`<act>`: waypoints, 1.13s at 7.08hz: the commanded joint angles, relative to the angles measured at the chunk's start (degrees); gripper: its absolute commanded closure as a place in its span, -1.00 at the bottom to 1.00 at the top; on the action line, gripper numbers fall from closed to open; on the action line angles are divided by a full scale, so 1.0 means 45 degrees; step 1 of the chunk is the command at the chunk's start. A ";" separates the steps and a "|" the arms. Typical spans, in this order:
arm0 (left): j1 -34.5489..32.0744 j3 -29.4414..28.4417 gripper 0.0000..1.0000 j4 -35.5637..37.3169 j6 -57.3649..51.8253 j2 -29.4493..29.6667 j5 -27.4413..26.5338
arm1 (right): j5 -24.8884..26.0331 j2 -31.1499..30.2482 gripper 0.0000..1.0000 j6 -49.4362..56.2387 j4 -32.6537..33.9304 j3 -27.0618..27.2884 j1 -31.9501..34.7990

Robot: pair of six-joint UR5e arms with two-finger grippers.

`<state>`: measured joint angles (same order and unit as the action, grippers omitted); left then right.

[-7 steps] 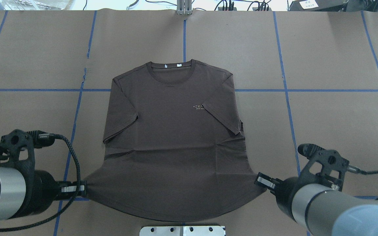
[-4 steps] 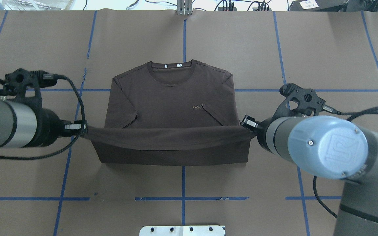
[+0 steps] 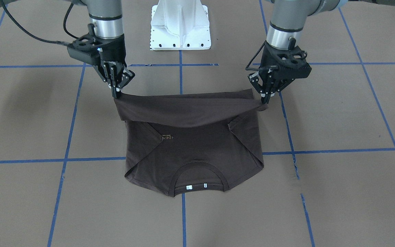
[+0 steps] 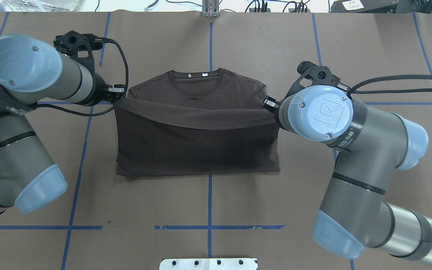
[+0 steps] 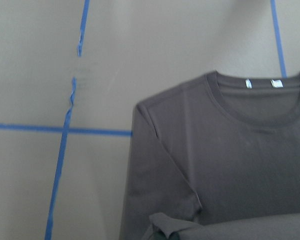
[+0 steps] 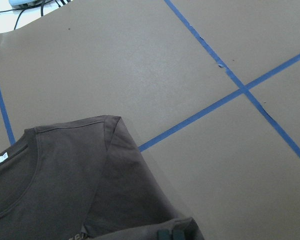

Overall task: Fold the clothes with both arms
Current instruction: 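Lift the hem with both grippers and fold it toward the collar, then lay the hem near the collar and open both grippers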

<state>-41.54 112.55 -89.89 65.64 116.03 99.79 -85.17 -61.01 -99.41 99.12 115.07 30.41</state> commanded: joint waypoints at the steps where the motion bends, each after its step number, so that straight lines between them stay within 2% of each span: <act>1: -0.0435 -0.3336 1.00 -0.2825 -0.0152 0.0483 -0.0046 | 0.0021 0.0740 1.00 0.0195 -0.2664 -0.3174 0.0446; 2: -0.0436 -0.4531 1.00 -0.3766 -0.0288 0.0737 -0.0065 | 0.0021 0.1403 1.00 0.0352 -0.2980 -0.4581 0.0603; 4: -0.0417 -0.6098 1.00 -0.5000 -0.0308 0.0914 -0.0181 | 0.0021 0.1605 1.00 0.0527 -0.4538 -0.6501 0.0741; 7: -0.0397 -0.6457 1.00 -0.5279 -0.0309 0.1032 -0.0261 | 0.0001 0.1625 1.00 0.0841 -0.4956 -0.6861 0.0956; 8: -0.0417 -0.6399 -0.68 -0.5279 -0.0792 0.0994 -0.0241 | -0.0018 0.1605 -0.98 0.1886 -0.4937 -0.6842 0.0976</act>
<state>-43.39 83.69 -113.54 63.73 120.57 98.66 -85.18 -53.74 -94.69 76.98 84.37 34.61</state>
